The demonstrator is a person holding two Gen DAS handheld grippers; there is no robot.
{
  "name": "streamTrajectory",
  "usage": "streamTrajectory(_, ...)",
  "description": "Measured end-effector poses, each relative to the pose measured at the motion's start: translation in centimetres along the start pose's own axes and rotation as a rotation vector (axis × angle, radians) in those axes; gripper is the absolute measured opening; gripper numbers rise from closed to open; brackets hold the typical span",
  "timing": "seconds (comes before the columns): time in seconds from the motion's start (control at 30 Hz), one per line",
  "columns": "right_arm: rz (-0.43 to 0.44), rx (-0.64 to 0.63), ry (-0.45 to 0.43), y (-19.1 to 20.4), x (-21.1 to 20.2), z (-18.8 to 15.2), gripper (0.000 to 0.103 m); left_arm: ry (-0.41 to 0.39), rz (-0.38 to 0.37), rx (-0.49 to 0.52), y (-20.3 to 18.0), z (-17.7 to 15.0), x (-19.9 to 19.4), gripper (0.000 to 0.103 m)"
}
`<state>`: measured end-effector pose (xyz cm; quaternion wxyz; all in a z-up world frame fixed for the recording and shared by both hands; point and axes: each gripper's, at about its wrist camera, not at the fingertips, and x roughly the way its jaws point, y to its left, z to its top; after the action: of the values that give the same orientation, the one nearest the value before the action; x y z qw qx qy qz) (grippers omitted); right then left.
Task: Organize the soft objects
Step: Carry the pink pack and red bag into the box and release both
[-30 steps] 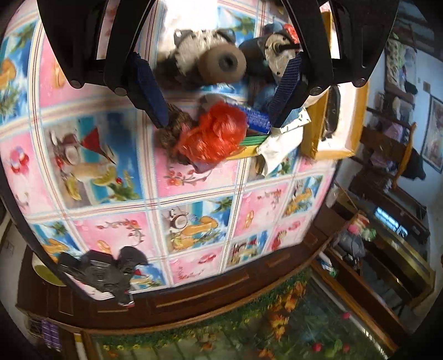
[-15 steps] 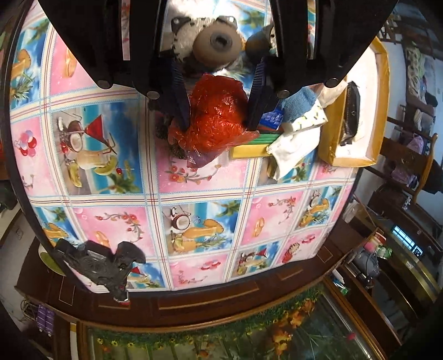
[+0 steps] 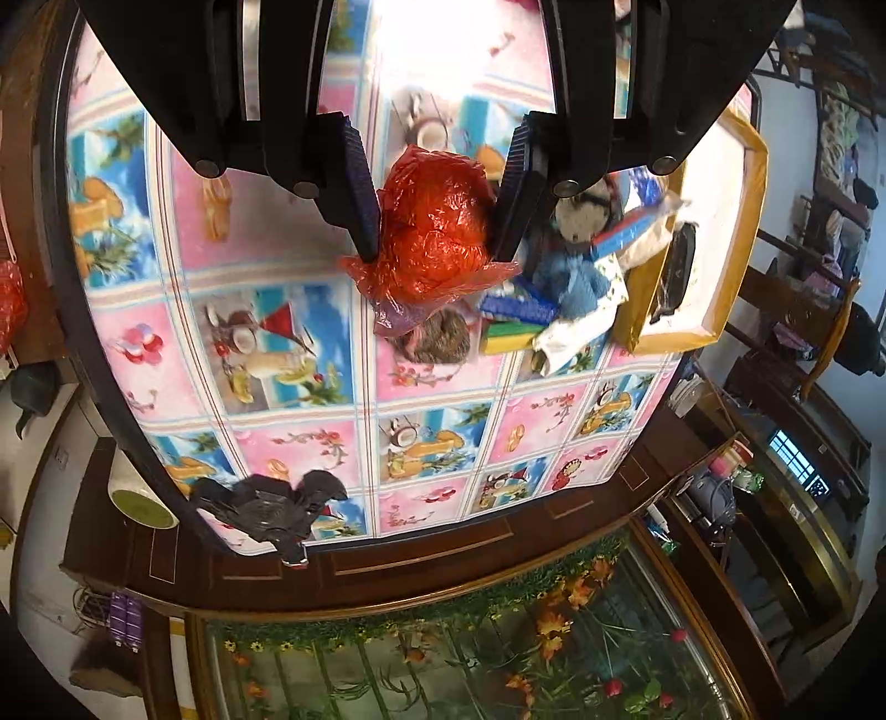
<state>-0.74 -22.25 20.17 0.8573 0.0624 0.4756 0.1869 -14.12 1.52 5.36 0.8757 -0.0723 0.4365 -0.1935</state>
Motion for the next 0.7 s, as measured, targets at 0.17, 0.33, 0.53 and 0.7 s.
streamTrajectory(0.17, 0.025, -0.030, 0.014, 0.4, -2.2, -3.8, 0.040, -0.049, -0.002, -0.018, 0.4, -0.3, -2.5, 0.055)
streamTrajectory(0.33, 0.079, -0.059, 0.035, 2.4, -3.0, -5.6, 0.040, -0.101, 0.046, -0.071, 3.3, 0.0, -5.2, 0.055)
streamTrajectory(0.53, 0.172, -0.117, 0.056, 7.3, -1.7, -5.8, 0.040, -0.151, 0.161, -0.166, 10.3, 1.2, -8.4, 0.055)
streamTrajectory(0.7, 0.275, -0.159, 0.080, 12.2, 0.8, -5.4, 0.040, -0.166, 0.217, -0.249, 17.0, 3.5, -9.3, 0.055)
